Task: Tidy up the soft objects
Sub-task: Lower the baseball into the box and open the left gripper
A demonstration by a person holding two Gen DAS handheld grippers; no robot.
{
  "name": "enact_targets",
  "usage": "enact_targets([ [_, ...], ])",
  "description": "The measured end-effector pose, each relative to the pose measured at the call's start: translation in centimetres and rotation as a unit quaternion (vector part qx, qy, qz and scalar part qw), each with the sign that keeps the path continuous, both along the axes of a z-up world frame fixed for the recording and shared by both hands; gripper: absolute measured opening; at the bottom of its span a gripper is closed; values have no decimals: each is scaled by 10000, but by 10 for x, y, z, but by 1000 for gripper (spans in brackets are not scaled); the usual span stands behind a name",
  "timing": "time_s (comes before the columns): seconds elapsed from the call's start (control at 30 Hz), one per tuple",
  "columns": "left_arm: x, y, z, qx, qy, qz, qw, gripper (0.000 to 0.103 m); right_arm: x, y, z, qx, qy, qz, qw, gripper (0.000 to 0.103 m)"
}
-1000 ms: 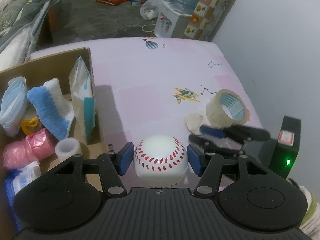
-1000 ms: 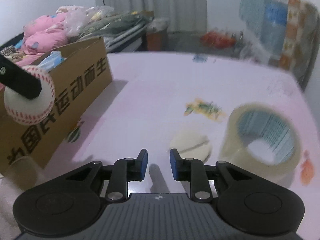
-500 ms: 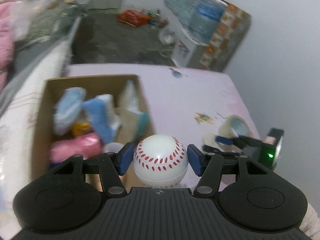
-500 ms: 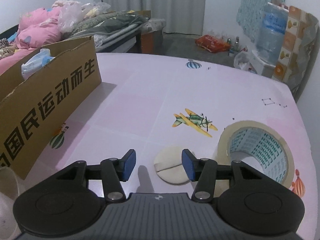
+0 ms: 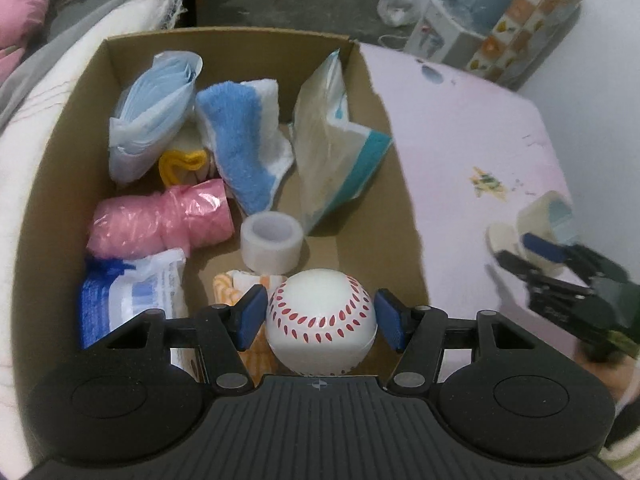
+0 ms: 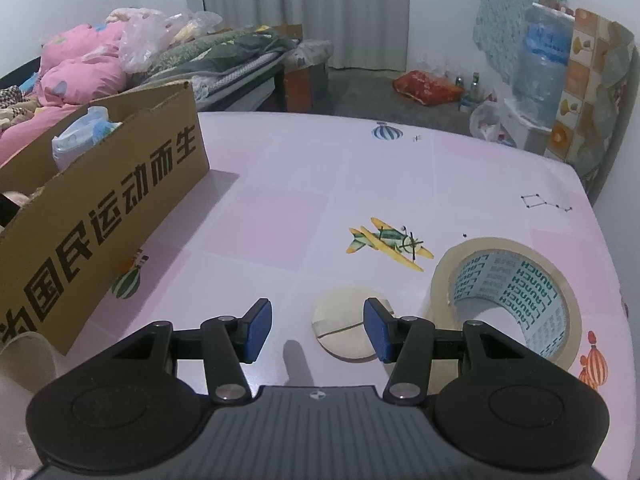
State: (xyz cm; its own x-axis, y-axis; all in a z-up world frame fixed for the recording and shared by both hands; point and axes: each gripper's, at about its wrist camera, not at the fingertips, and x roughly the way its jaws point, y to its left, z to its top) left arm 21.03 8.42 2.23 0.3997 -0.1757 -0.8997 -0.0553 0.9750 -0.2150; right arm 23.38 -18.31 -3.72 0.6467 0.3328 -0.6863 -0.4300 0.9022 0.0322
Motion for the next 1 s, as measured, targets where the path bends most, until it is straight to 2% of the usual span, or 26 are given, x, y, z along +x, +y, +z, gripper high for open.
enact_targets([
  [0.13, 7, 2, -12, -191, 143, 84, 9997, 60, -1, -2, 4, 41, -31, 12, 10000, 49],
  [0.23, 9, 4, -15, -293, 156, 188, 9993, 69, -1, -4, 4, 76, -28, 10, 10000, 49],
  [0.37, 7, 7, -12, -242, 17, 223, 9995, 79, -2, -6, 2, 80, -18, 7, 10000, 49],
  [0.53, 3, 7, -2, -152, -157, 228, 9995, 81, -3, -9, 2, 37, -45, 12, 10000, 49],
  [0.7, -13, 9, 18, -167, -560, 244, 9980, 91, -4, -8, 3, -227, -95, 110, 9996, 49],
  [0.83, -29, 14, 36, -149, -842, 304, 9959, 95, 0, -3, 7, -603, -144, 381, 9974, 49],
  [1.0, -44, 24, 51, -213, -1018, 419, 9937, 95, 23, 13, 16, -1139, 100, 1226, 9858, 51],
])
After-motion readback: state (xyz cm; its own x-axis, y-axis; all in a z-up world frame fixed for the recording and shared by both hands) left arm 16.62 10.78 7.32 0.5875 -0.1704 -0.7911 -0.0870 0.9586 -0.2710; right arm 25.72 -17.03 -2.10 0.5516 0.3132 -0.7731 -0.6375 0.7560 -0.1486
